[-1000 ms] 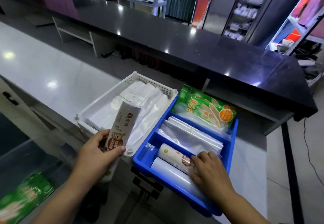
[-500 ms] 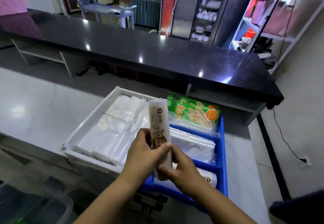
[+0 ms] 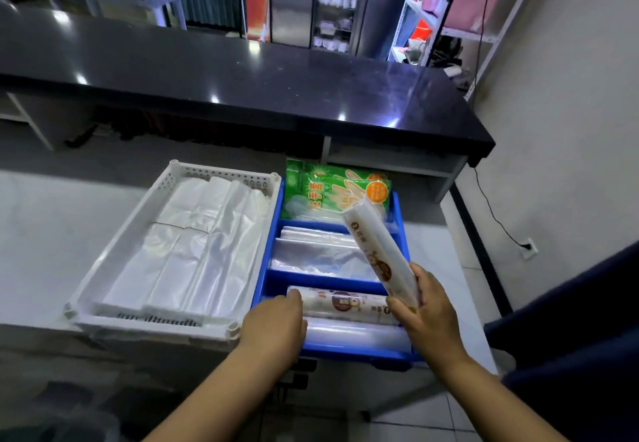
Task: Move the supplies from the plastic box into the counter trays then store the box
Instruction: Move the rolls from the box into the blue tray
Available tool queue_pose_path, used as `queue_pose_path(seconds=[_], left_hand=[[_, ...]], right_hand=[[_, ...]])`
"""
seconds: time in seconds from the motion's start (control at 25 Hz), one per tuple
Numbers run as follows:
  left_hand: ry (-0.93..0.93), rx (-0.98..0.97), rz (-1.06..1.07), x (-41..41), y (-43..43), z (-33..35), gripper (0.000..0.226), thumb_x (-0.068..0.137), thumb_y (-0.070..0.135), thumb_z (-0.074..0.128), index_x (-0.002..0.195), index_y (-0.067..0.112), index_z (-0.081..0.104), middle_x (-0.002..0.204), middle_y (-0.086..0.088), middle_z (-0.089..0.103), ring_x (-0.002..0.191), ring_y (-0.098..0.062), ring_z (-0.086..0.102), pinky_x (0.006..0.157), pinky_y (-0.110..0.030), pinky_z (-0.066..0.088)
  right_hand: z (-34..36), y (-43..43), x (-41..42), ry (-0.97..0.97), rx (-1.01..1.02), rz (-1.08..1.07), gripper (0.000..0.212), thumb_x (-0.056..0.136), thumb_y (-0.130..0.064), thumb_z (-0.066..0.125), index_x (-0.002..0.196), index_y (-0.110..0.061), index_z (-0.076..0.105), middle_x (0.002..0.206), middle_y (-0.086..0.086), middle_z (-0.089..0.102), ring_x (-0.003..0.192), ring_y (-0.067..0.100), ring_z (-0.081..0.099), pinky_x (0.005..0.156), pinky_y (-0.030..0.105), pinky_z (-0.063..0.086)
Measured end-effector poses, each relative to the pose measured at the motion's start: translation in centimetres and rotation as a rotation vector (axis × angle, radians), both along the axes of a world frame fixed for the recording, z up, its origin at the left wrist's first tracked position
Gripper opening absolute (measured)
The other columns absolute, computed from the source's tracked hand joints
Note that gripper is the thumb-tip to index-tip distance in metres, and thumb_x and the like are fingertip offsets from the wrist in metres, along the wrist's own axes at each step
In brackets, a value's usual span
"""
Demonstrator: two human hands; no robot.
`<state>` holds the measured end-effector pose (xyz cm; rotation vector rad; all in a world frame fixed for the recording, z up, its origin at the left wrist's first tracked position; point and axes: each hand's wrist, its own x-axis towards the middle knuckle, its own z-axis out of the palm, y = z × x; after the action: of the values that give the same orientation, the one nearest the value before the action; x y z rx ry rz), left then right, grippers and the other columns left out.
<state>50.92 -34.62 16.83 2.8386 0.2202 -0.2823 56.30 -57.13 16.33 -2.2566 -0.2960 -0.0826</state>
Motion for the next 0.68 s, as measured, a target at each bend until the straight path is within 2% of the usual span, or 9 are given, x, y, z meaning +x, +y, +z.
queue_pose_path(seconds=[0.12,0.24,0.36,0.48,0.56,0.68], left_hand=[[-0.005,-0.095,0.067,-0.3,0.3,-0.3,0.031,0.087,0.031,0.049,0.117,0.021,0.051,0.11,-0.004,0.065,0.098,-0.022,0.061,0.077,-0.032,0.047],[-0.154,-0.226,0.128,-0.9,0.5,-0.3,0.049,0.082,0.029,0.055,0.131,0.025,0.047,0.121,0.002,0.059,0.109,-0.017,0.056,0.087,-0.027,0.043],[-0.265,-0.213,0.027,-1.0,0.5,-0.3,0.059,0.083,0.021,0.055,0.139,0.025,0.036,0.13,0.001,0.048,0.117,-0.015,0.045,0.095,-0.023,0.037],[-0.331,-0.14,-0.094,-1.0,0.6,-0.3,0.063,0.085,0.016,0.053,0.143,0.021,0.029,0.133,-0.003,0.043,0.12,-0.017,0.041,0.1,-0.025,0.033],[-0.375,-0.121,-0.21,-0.6,0.8,0.3,0.059,0.084,0.016,0.055,0.14,0.016,0.036,0.128,-0.008,0.047,0.116,-0.023,0.043,0.099,-0.027,0.034],[-0.45,-0.115,-0.345,-0.1,1.6,1.8,0.053,0.073,0.015,0.069,0.124,0.013,0.053,0.121,-0.015,0.051,0.114,-0.032,0.048,0.094,-0.035,0.043]], right_hand=[[-0.7,0.7,-0.2,-0.005,0.034,-0.014,0.06,0.079,-0.023,0.071,0.129,-0.025,0.039,0.109,-0.01,0.048,0.098,0.004,0.055,0.073,0.01,0.048],[-1.1,0.7,-0.3,0.002,0.083,-0.042,0.058,0.08,-0.021,0.07,0.128,-0.027,0.038,0.109,-0.012,0.048,0.098,0.003,0.055,0.074,0.009,0.047],[-1.1,0.8,-0.1,-0.005,0.066,-0.068,0.06,0.08,-0.019,0.069,0.132,-0.017,0.039,0.113,-0.005,0.048,0.098,0.01,0.053,0.076,0.013,0.046],[-1.1,0.9,-0.1,-0.006,0.051,-0.066,0.06,0.08,-0.018,0.07,0.132,-0.015,0.039,0.113,-0.004,0.048,0.1,0.013,0.052,0.079,0.02,0.048],[-1.0,0.9,-0.2,-0.005,0.052,-0.062,0.061,0.08,-0.017,0.07,0.132,-0.014,0.039,0.114,-0.003,0.048,0.102,0.015,0.052,0.081,0.026,0.05],[-1.0,0.7,-0.2,0.006,0.05,-0.057,0.06,0.08,-0.019,0.07,0.131,-0.015,0.039,0.115,-0.003,0.048,0.103,0.016,0.053,0.081,0.029,0.052]])
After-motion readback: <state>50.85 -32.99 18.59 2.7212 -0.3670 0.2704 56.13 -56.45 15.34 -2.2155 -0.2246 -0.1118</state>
